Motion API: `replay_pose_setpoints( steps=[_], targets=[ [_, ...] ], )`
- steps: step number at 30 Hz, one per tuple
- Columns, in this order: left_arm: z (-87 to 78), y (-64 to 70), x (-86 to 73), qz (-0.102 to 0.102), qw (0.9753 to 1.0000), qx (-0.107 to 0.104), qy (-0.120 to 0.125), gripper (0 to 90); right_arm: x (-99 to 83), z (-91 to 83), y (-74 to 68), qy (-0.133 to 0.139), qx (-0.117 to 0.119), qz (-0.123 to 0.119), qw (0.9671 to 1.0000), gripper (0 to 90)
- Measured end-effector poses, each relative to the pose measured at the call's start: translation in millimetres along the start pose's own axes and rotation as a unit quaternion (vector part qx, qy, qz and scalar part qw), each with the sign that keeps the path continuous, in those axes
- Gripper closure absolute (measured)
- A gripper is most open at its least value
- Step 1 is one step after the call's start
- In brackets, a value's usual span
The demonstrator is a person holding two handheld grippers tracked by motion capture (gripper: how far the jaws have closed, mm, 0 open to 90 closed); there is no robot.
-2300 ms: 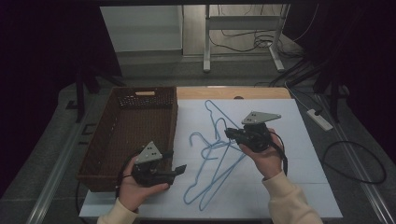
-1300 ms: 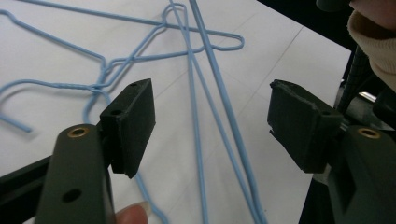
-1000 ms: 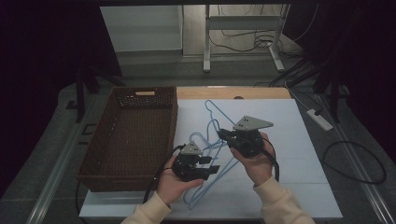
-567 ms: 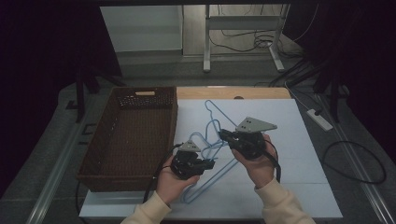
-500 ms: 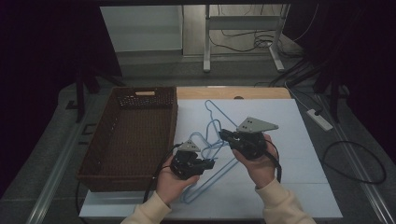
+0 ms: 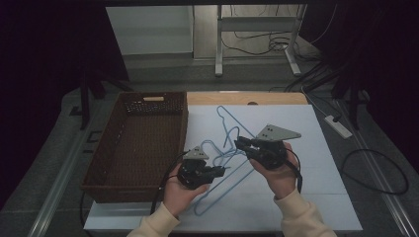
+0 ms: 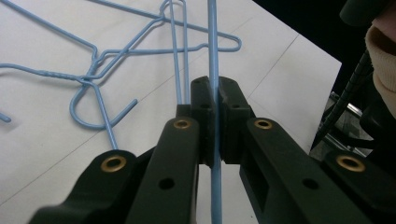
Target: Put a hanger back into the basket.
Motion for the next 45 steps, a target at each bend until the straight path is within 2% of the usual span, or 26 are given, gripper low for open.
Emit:
replay_pose_setpoints(
  steps=[3, 4, 5, 6, 8, 9, 14, 16, 18, 23, 27, 29, 35, 42, 45],
  targets=[
    [-0.9, 0.6, 0.8, -0.001, 1.0000, 0.000, 0.003, 86.2, -0.6, -1.6, -0.5, 0.004, 0.006, -0.002, 1.0000, 74.8],
    [-1.4, 0.9, 1.0, -0.001, 1.0000, -0.001, 0.003, 86.2, -2.4, -4.7, -2.3, 0.011, 0.014, -0.010, 0.9998, 66.6],
    [-1.8, 1.0, 1.3, 0.000, 1.0000, -0.001, 0.004, 86.2, -2.4, -4.7, -2.3, 0.011, 0.014, -0.010, 0.9998, 66.6],
    [-2.5, 1.0, 1.4, 0.000, 1.0000, -0.001, 0.005, 86.2, -4.0, -7.2, -1.7, 0.016, 0.012, -0.012, 0.9997, 57.8],
    [-6.4, 1.1, 3.4, -0.001, 0.9999, -0.001, 0.012, 86.2, -6.2, -11.3, 1.5, 0.024, 0.004, -0.009, 0.9997, 50.2],
    [-7.4, 1.0, 3.9, 0.000, 0.9999, 0.000, 0.014, 86.2, -7.6, -14.3, 3.9, 0.031, 0.003, -0.006, 0.9995, 47.8],
    [-14.3, 1.8, 7.2, -0.001, 0.9997, -0.004, 0.025, 86.2, -19.1, -20.3, 13.7, 0.023, 0.003, -0.001, 0.9997, 39.6],
    [-17.2, 2.0, 8.4, -0.003, 0.9994, -0.009, 0.032, 86.2, -34.3, -24.2, 22.6, 0.019, -0.002, 0.000, 0.9998, 36.0],
    [-21.0, 2.3, 9.8, -0.002, 0.9992, -0.013, 0.039, 86.2, -40.8, -25.7, 25.5, 0.015, -0.002, -0.001, 0.9999, 35.2],
    [-28.2, 2.6, 13.4, -0.003, 0.9985, -0.018, 0.051, 86.2, -78.0, -30.5, 39.1, -0.009, -0.009, 0.012, 0.9998, 33.5],
    [-34.0, 4.6, 16.3, 0.000, 0.9980, -0.020, 0.060, 86.2, -84.8, -32.2, 42.7, -0.013, -0.011, 0.020, 0.9997, 32.6],
    [-39.4, 7.0, 19.1, -0.002, 0.9968, -0.035, 0.072, 86.2, -92.0, -33.6, 45.0, -0.018, -0.012, 0.022, 0.9995, 32.4],
    [-48.2, 8.0, 22.4, 0.004, 0.9961, -0.033, 0.081, 86.2, -105.0, -36.0, 52.2, -0.030, -0.018, 0.022, 0.9992, 32.2],
    [-67.2, 10.9, 28.8, 0.018, 0.9951, -0.021, 0.095, 86.2, -120.8, -34.6, 63.9, -0.048, -0.027, 0.029, 0.9981, 32.2],
    [-78.5, 11.4, 32.3, 0.021, 0.9939, -0.017, 0.107, 86.2, -125.0, -31.8, 65.9, -0.055, -0.031, 0.026, 0.9977, 32.3]
  ],
)
Point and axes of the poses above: each handheld gripper's, and its own axes: z roughly forward along the jaws, x roughly out of its top, y roughly to its right, the point moved 9 cm from there along z, roughly forward along the jaws, and after that the axes turned 13 degrees about -x, right-handed, at the moved point
